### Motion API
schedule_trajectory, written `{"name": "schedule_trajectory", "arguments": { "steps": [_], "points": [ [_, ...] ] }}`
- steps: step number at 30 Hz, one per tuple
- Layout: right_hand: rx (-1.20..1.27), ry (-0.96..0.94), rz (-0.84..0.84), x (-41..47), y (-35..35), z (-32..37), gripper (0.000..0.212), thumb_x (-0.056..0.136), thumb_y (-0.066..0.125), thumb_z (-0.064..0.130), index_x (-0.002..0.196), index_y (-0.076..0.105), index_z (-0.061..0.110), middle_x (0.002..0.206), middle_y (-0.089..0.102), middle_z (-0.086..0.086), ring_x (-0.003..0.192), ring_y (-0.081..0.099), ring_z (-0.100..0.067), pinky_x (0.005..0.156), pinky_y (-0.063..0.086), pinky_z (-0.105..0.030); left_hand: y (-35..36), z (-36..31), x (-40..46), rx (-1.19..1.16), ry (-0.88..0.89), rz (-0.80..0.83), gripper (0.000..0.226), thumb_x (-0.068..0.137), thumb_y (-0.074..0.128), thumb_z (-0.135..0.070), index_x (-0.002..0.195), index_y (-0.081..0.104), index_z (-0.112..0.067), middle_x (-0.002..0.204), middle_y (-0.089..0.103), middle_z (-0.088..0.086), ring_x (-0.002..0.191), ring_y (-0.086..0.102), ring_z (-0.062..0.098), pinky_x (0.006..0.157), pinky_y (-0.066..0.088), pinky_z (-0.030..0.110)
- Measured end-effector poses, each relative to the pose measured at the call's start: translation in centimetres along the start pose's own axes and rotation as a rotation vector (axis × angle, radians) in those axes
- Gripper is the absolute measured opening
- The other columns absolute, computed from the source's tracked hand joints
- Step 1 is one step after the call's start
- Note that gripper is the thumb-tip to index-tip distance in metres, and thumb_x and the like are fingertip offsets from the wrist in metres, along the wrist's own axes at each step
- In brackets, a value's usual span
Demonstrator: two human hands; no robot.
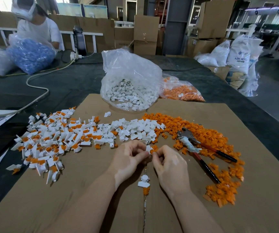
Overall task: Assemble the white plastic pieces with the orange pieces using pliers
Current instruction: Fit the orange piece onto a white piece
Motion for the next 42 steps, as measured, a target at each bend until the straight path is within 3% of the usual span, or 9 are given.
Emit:
{"name": "schedule_trajectory", "arguments": {
  "steps": [5,10,14,20,31,36,42],
  "points": [
    [-0.024,-0.038,0.019,-0.1,0.1,0.3,0.024,0.082,0.067,0.008,0.065,0.051,0.009,0.060,0.048,0.001,0.058,0.045,-0.018,0.052,0.039,-0.034,0.2,0.0,-0.1,0.012,0.012,0.048,0.014,0.084,0.062,0.000,0.075,0.060,-0.011,0.061,0.061,0.002,0.055,0.058,0.005,0.060,0.047,0.015],
    [0.064,0.006,0.054,0.0,0.1,-0.2,0.018,0.085,0.067,0.018,0.070,0.059,0.013,0.065,0.055,0.008,0.065,0.049,-0.010,0.057,0.035,-0.020,0.2,0.2,0.1,-0.005,0.001,0.039,0.010,0.087,0.060,-0.001,0.080,0.059,-0.009,0.068,0.064,0.010,0.058,0.059,0.004,0.062,0.048,0.014],
    [0.184,0.008,0.012,-0.1,-0.3,-0.2,0.005,0.083,0.069,0.019,0.085,0.066,0.015,0.076,0.063,0.006,0.076,0.059,-0.010,0.067,0.050,-0.033,0.0,0.4,0.2,-0.071,-0.012,0.037,0.013,0.089,0.057,-0.004,0.099,0.060,-0.012,0.073,0.067,0.007,0.061,0.061,0.003,0.062,0.047,0.011],
    [0.125,-0.073,0.021,0.0,-0.5,0.3,0.026,0.083,0.069,0.012,0.109,0.068,0.016,0.084,0.056,0.008,0.082,0.054,-0.010,0.072,0.050,-0.030,-0.2,0.7,0.3,-0.117,0.018,0.073,0.023,0.090,0.055,-0.002,0.103,0.062,-0.020,0.064,0.061,-0.002,0.062,0.061,0.005,0.062,0.046,0.011],
    [0.109,-0.081,0.038,0.1,-0.3,0.3,0.023,0.085,0.066,0.011,0.107,0.070,0.015,0.088,0.056,0.008,0.086,0.055,-0.010,0.076,0.047,-0.023,-0.1,1.2,0.5,-0.099,-0.017,0.062,0.021,0.089,0.057,-0.005,0.096,0.063,-0.024,0.062,0.060,-0.004,0.064,0.060,0.011,0.063,0.048,0.016],
    [0.118,-0.078,0.038,0.2,-0.3,0.2,0.022,0.085,0.067,0.012,0.105,0.070,0.018,0.086,0.054,0.011,0.085,0.054,-0.009,0.073,0.046,-0.022,0.2,0.9,0.6,-0.091,-0.020,0.020,0.011,0.086,0.063,-0.012,0.094,0.064,-0.020,0.067,0.059,0.005,0.067,0.057,0.020,0.071,0.049,0.035],
    [-0.026,-0.093,-0.009,0.4,-0.9,0.3,0.029,0.080,0.073,0.018,0.109,0.068,0.014,0.093,0.061,0.004,0.092,0.056,-0.014,0.080,0.042,-0.023,0.3,0.5,0.8,-0.157,-0.055,-0.005,0.014,0.084,0.065,-0.008,0.098,0.063,-0.011,0.071,0.060,0.012,0.064,0.060,0.017,0.063,0.051,0.023]
  ]
}}
Point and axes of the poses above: each hand's wrist, its own x-axis towards the middle knuckle, its own y-axis out of the palm, z = x × y, the point moved 3 cm from there along x, towards the middle knuckle
